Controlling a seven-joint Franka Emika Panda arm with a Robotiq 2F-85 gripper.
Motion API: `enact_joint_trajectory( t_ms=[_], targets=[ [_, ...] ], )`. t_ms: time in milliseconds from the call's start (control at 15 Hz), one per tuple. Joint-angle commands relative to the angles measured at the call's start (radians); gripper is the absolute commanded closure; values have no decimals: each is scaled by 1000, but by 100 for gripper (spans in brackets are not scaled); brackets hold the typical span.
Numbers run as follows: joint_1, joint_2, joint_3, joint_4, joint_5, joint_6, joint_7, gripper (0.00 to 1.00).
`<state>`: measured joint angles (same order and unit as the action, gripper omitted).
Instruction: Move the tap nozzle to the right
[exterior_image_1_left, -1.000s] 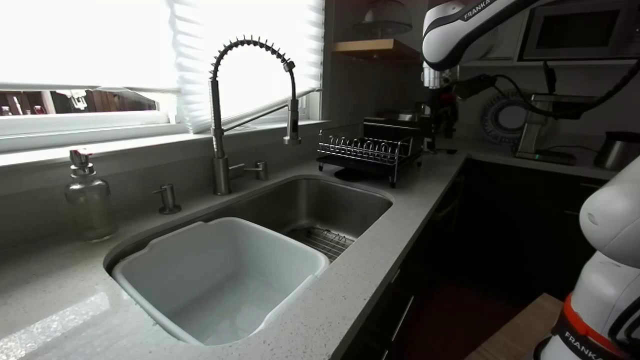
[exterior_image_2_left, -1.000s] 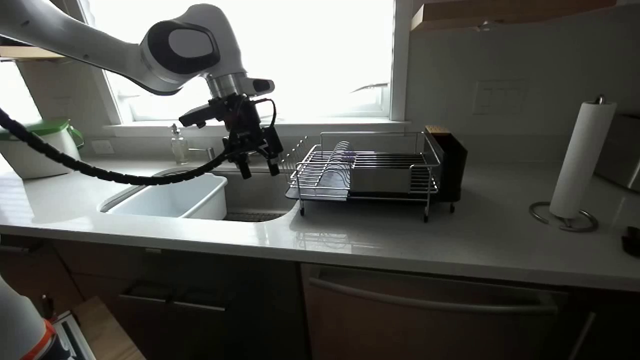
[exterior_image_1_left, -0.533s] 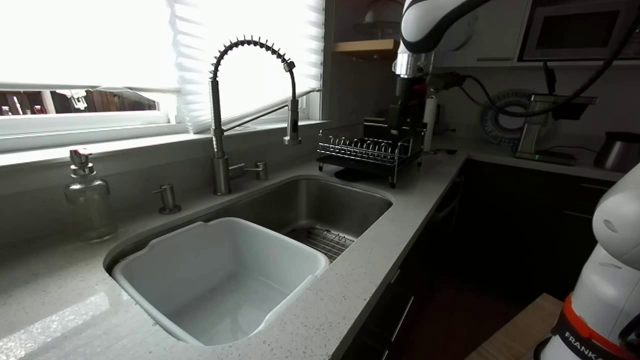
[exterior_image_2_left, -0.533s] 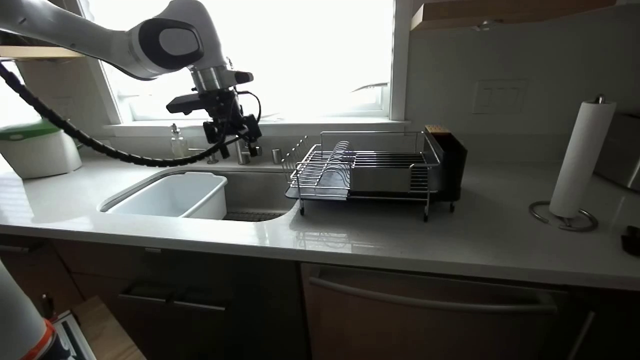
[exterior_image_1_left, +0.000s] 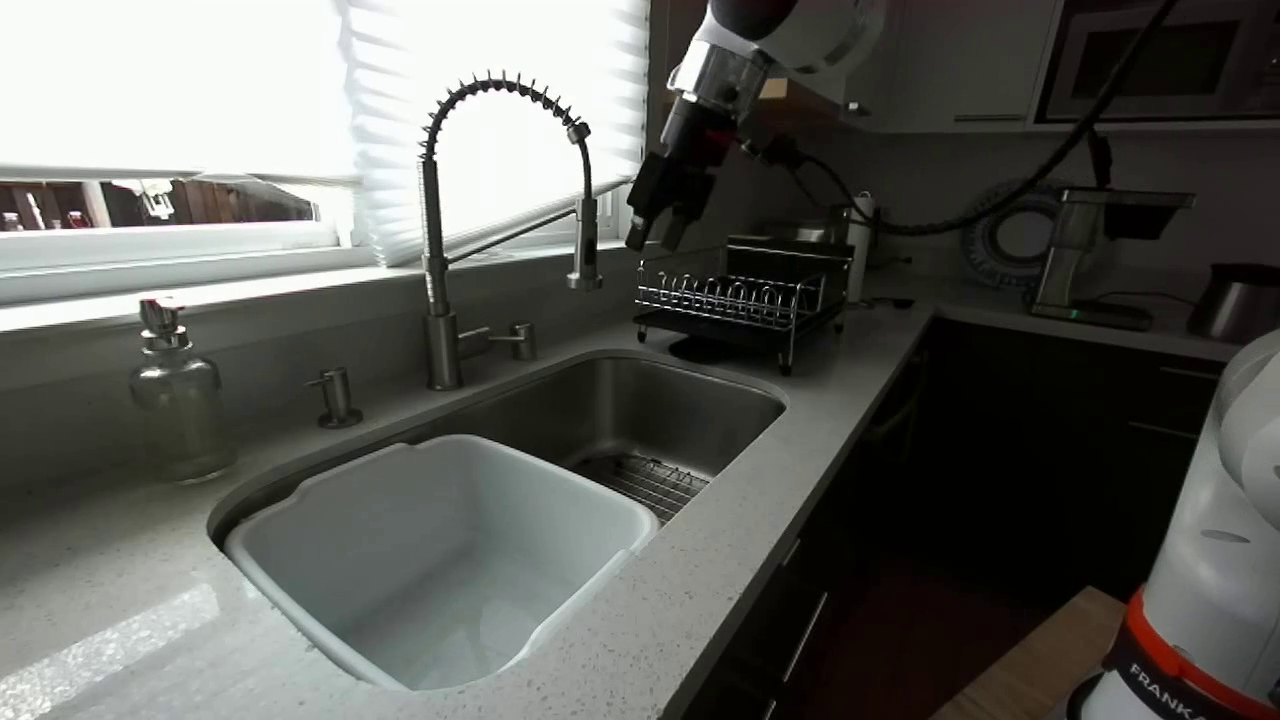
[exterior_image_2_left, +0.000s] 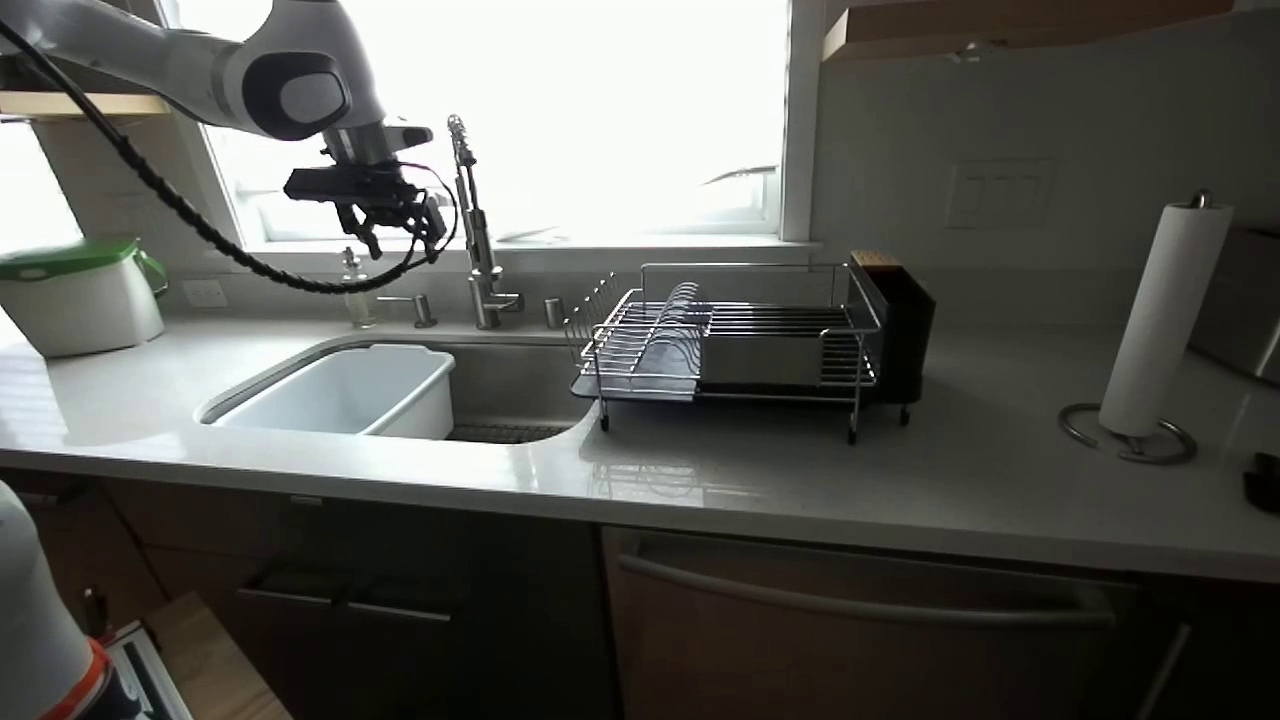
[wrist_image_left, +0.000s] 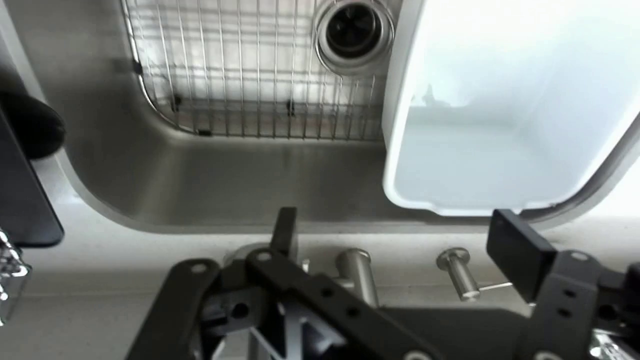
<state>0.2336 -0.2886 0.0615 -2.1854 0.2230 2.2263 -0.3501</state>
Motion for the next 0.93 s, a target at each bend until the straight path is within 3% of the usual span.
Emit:
enact_joint_trajectory(
  t_ms=[0, 533, 600, 867],
  targets=[
    [31, 86, 2, 24, 92, 170, -109, 34],
    [39, 192, 10, 65, 226, 370, -338, 96],
    [34, 200, 14, 68, 231, 389, -357, 100],
    [19, 225, 21, 77, 233, 457, -396, 100]
  ],
)
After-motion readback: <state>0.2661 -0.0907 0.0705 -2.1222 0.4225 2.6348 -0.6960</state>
